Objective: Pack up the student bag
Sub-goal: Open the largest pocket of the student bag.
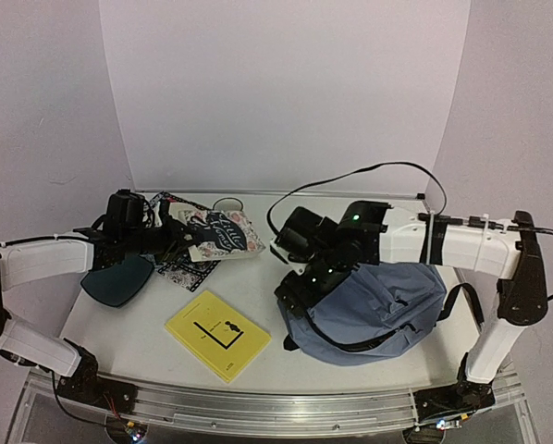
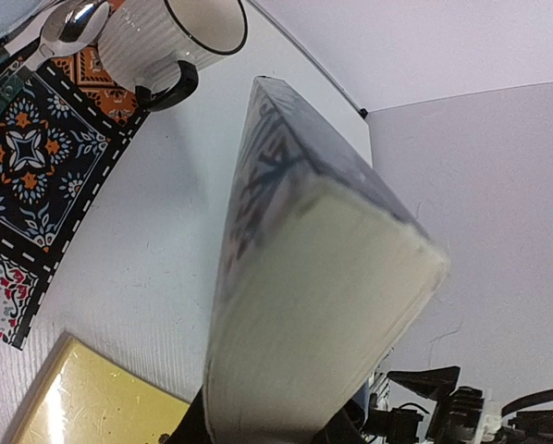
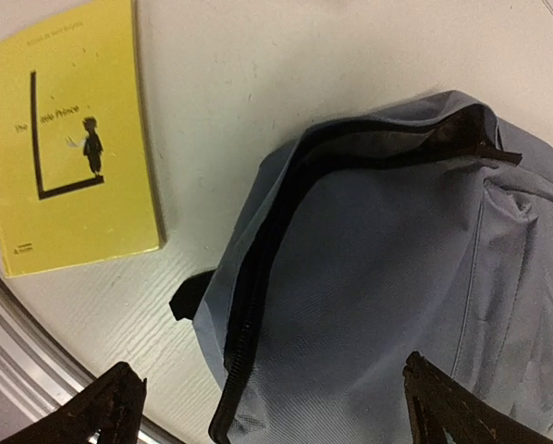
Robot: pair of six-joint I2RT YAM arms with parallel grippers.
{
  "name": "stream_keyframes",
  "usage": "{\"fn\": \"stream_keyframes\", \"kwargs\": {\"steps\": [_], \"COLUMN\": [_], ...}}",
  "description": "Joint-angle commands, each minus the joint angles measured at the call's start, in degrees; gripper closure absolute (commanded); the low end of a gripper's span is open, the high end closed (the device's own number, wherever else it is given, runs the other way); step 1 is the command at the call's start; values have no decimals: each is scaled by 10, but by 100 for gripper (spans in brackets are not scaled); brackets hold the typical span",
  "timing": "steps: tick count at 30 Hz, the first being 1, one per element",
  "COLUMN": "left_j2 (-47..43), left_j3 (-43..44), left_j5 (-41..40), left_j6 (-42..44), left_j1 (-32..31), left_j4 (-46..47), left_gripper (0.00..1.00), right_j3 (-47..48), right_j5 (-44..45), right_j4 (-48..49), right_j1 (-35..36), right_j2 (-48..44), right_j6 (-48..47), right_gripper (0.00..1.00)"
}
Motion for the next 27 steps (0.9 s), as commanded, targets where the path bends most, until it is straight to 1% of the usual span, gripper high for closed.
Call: {"fn": "stream_keyframes", "kwargs": {"steps": [1,5,7,8,10,11,12,14,15,17,18,19,20,25,26,27], "left_j2": [-34,-36,-40,-42,-46,-46,-48,-49,-51,-53,-55,-55,-55,-55,-54,-54], "left_j3": [-1,-3,-4,-5,-7,-9,-9,-12,-14,-15,-15,-15,-14,-11,-8,-6], "left_j5": [25,36,41,45,51,57,60,68,77,89,96,98,107,128,139,141], "left_j6": [-7,-8,-6,-6,-6,-7,-7,-9,-12,-14,-15,-16,-19,-30,-36,-38], "left_j1": [3,2,2,2,2,1,2,1,1,2,1,2,1,2,0,1], "left_j4": [66,66,65,65,64,64,63,63,63,63,62,62,62,63,62,62], "left_gripper": [100,100,100,100,100,100,100,100,100,100,100,100,100,100,100,100], "right_j3": [38,71,91,101,113,121,123,128,131,132,132,133,138,181,203,206], "right_j5": [109,172,206,220,233,238,240,249,266,290,297,301,313,358,386,395], "right_j4": [-114,-151,-168,-177,-182,-183,-184,-189,-197,-208,-209,-209,-209,-209,-206,-205], "right_j1": [33,41,41,41,41,41,41,41,41,41,41,41,40,31,19,14], "right_j2": [64,109,123,125,122,119,116,112,108,103,100,98,94,94,96,97], "right_j6": [32,45,54,55,52,49,46,42,42,50,51,52,55,60,63,63], "right_gripper": [2,5,14,20,27,32,35,44,55,71,80,87,100,100,100,100]}}
